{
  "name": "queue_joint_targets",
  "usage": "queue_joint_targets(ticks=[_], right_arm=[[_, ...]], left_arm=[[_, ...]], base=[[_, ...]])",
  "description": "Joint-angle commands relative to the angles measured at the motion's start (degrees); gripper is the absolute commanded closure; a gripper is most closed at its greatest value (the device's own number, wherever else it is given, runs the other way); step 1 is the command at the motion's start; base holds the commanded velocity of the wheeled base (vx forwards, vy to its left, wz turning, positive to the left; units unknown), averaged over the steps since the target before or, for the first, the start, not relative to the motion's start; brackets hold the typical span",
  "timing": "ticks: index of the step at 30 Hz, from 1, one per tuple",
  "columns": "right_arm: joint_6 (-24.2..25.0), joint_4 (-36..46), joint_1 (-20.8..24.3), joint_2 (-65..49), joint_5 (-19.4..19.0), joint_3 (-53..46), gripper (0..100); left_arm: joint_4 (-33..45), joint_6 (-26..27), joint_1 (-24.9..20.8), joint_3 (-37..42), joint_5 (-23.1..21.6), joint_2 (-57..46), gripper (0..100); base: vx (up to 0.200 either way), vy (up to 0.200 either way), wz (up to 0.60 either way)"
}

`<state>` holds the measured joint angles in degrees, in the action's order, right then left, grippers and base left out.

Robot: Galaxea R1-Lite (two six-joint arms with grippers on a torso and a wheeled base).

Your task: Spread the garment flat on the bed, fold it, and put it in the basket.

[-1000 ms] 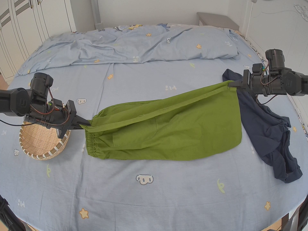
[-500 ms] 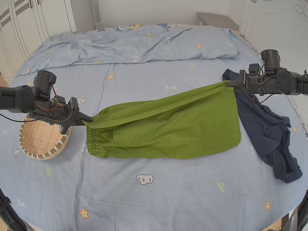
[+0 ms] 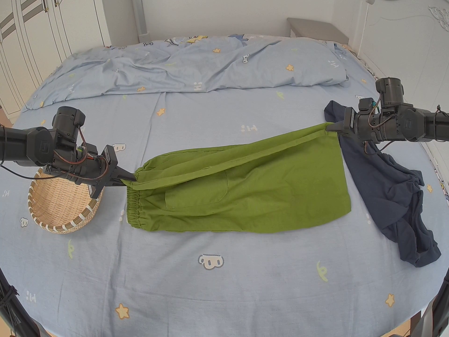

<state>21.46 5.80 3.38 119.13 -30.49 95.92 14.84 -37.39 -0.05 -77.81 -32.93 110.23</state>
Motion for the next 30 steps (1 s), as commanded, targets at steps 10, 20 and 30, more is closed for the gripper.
queue_joint_targets(ticks=[10,20,30], right_arm=[[-0.1,-0.09,0.31,2.07,-0.01,0.85,0],[-0.19,-0.88,0.31,3.39,-0.27,0.41,0],[2.01,-1.23,-0.3,-5.66,-0.45,-11.8,0]], left_arm=[[0.02,-0.05,-0.13,-1.73,0.06,1.83,0],[-0.16,-0.14,-0.83,-3.22,-0.03,1.75,0],[-1.83,-4.01,-2.24,-3.57,-0.56,-1.33,0]], base=[[0.0,0.0,0.0],[0.0,0.0,0.0],[0.0,0.0,0.0]])
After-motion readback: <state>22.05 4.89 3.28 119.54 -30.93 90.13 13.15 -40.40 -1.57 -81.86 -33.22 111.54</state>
